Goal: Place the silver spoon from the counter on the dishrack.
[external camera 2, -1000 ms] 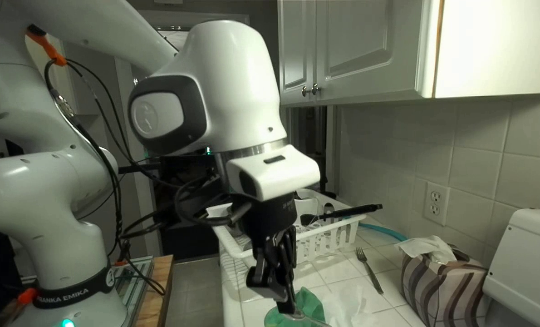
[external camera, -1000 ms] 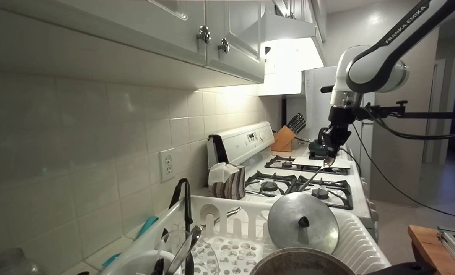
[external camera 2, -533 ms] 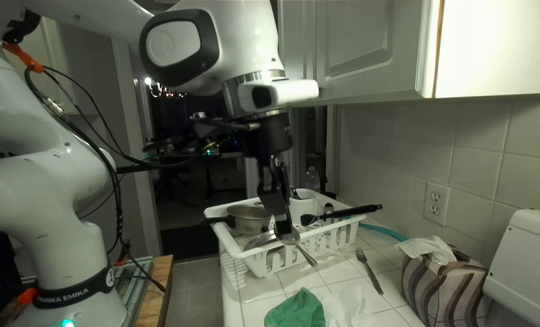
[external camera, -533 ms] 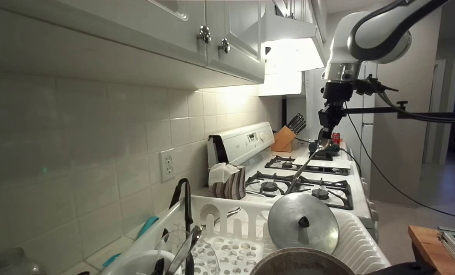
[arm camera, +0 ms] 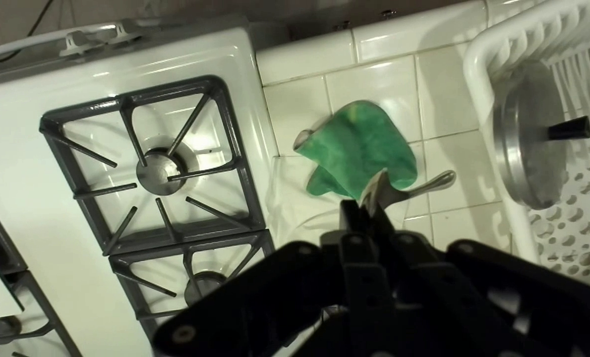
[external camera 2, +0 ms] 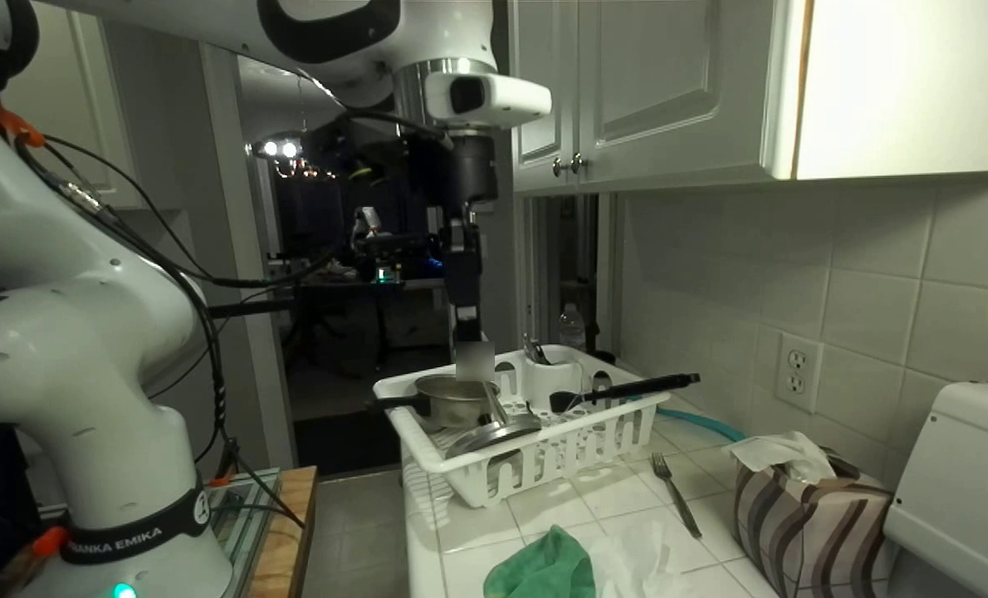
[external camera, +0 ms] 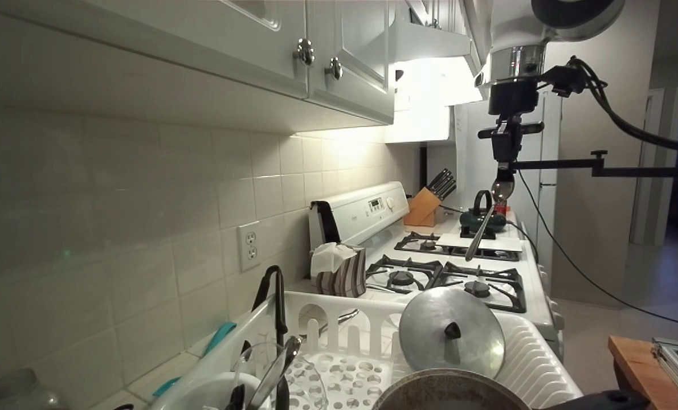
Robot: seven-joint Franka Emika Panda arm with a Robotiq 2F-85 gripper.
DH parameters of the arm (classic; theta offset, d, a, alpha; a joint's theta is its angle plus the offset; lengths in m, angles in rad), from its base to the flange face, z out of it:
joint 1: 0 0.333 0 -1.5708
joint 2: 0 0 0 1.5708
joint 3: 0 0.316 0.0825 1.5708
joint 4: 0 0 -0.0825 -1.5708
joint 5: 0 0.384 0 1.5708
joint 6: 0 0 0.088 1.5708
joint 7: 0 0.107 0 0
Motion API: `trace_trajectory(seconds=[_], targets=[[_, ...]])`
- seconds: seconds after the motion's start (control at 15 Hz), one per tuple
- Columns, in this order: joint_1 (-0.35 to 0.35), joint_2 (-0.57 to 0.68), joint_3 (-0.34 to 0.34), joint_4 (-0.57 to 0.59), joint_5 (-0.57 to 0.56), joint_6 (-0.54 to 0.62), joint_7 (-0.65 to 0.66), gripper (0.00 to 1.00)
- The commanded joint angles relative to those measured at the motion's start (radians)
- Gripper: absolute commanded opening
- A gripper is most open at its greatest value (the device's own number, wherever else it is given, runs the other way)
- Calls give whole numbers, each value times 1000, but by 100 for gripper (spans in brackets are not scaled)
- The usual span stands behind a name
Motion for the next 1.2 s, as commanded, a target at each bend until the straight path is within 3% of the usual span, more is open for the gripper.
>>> trace_trajectory(seconds=[0.0, 0.13, 0.47, 0.73, 0.93, 1.13], targets=[[16, 0, -14, 2, -9, -4, 7, 5], [16, 0, -14, 1, -10, -4, 6, 1], [48, 256, 82, 278, -146, -29, -22, 1], [136, 416, 138, 481, -241, -75, -53, 1], [190, 447, 163, 532, -299, -103, -115, 1], [227, 426, 183, 497, -383, -90, -113, 1]])
